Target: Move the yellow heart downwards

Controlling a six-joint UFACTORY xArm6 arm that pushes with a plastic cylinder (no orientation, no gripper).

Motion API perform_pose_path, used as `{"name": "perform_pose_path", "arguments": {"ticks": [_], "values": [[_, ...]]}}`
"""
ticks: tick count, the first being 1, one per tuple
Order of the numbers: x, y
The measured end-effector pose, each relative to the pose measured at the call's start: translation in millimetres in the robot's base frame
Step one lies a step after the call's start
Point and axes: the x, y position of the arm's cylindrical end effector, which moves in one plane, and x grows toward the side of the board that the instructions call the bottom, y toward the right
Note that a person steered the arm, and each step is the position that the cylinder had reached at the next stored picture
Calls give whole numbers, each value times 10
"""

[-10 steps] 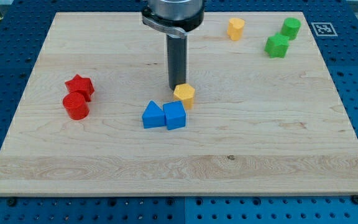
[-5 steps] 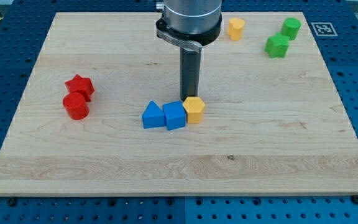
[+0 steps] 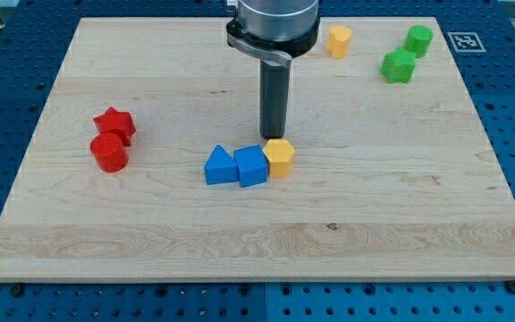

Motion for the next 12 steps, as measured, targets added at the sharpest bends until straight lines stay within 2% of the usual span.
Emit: {"name": "perform_pose_path", "arguments": {"ticks": [5,7,9,12], "values": [[-1020,170],[-1647,264],[-2244,597],[-2155,1095]]}}
